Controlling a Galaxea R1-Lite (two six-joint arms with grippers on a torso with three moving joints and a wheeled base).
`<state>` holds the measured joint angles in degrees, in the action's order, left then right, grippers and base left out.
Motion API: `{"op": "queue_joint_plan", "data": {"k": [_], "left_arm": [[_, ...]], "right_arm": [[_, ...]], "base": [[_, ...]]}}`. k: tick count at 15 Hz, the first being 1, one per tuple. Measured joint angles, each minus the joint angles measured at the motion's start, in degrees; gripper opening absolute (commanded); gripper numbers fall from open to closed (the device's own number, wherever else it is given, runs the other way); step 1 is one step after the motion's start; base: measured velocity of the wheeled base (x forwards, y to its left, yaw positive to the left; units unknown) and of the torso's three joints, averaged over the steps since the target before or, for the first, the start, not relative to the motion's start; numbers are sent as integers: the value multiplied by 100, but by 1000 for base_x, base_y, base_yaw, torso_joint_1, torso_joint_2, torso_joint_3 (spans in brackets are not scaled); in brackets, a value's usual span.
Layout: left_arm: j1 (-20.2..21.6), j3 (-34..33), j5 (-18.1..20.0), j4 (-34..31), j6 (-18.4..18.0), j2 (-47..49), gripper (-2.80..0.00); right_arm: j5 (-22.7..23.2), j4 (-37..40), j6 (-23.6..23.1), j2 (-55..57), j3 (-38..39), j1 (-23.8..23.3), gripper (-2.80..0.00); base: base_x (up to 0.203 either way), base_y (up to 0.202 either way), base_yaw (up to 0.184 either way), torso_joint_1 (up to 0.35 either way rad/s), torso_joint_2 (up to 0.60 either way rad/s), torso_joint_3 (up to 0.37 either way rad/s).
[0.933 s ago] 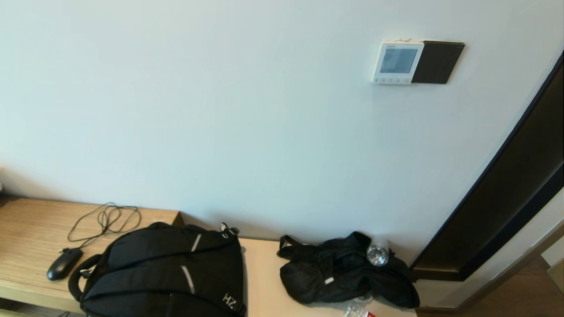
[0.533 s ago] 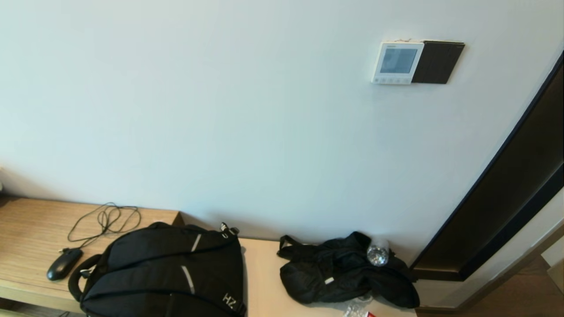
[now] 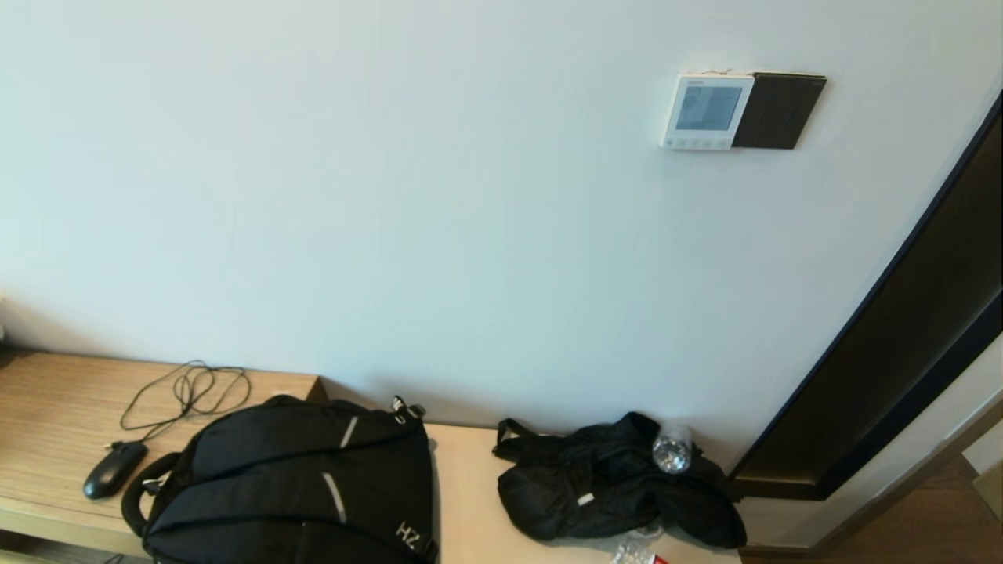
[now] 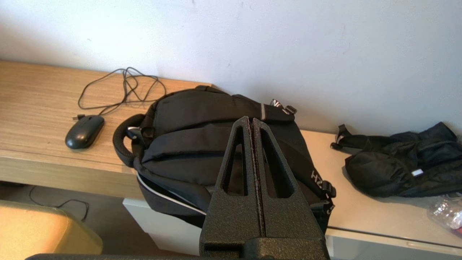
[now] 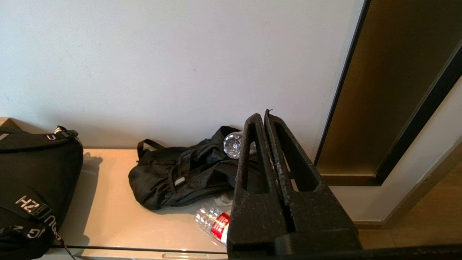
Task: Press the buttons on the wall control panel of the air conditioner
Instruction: Turn on the central air conditioner
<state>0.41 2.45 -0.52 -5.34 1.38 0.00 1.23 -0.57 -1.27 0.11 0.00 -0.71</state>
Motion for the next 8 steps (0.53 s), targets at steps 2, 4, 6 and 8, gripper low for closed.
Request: {"op": "queue_joint_plan", "data": {"k": [2,4,6,8], "left_arm": [[0,0,1,0,-1,0,-280],[0,0,0,2,-1,0,-280],[0,0,3,0,0,0,-280],[0,0,1,2,0,0,-280]], "right_arm": [[-1,0,-2,0,0,0,-280],[-2,0,7,2,0,0,-280],[-2,9,41,2,0,-3,-280],[-5,11,41,5,0,-4,-280]], "base": [[0,0,0,0,0,0],[0,0,0,0,0,0],[0,0,0,0,0,0],[0,0,0,0,0,0]]}}
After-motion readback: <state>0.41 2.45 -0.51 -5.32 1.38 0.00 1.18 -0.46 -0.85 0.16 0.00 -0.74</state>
